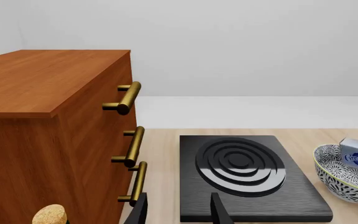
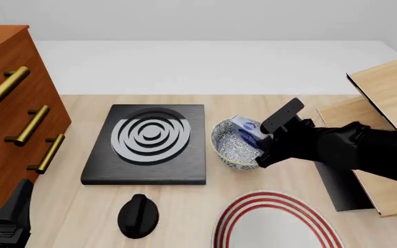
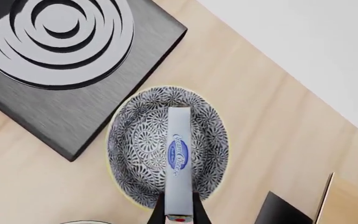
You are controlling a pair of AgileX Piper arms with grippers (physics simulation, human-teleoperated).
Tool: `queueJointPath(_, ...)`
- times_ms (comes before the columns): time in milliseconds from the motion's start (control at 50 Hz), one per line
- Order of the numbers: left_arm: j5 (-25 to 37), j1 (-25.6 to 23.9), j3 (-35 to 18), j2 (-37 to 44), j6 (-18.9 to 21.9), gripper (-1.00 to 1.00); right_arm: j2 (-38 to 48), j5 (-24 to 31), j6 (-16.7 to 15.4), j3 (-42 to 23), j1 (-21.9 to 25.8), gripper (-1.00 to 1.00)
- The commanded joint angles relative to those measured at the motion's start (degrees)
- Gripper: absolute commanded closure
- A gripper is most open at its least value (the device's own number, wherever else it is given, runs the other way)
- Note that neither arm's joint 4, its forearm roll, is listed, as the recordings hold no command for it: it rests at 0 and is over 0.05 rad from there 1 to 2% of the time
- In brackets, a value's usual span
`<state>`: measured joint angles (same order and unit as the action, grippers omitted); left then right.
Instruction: Pick up the cream cheese and put it in the bowl.
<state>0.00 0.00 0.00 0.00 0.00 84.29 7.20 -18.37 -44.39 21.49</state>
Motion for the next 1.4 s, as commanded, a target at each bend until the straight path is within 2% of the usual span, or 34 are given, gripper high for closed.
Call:
queueJointPath(20,0.0,0.0,0.0,0.0,0.0,-1.0,2.7,-2.5,1.6,-0.3,-0.2,1.0)
queueJointPath(660,0.0,0.0,0.0,0.0,0.0,-1.0,5.0,-4.2,2.1,-0.3,0.5,1.0)
queueJointPath(680,0.0,0.0,0.0,0.0,0.0,-1.0,5.0,-4.1,2.0,-0.2,0.6,-1.0)
queueJointPath(1140,0.0,0.0,0.0,0.0,0.0,-1.0,2.8,-1.8,1.9,-1.1,1.2,-1.0)
queueJointPath(1280,0.0,0.0,0.0,0.0,0.0,-1.0,-0.1,0.9,1.6,-2.4,1.2,-1.0)
queueJointPath(1400,0.0,0.0,0.0,0.0,0.0,-1.0,-5.3,3.5,3.4,-3.1,2.6,-1.0)
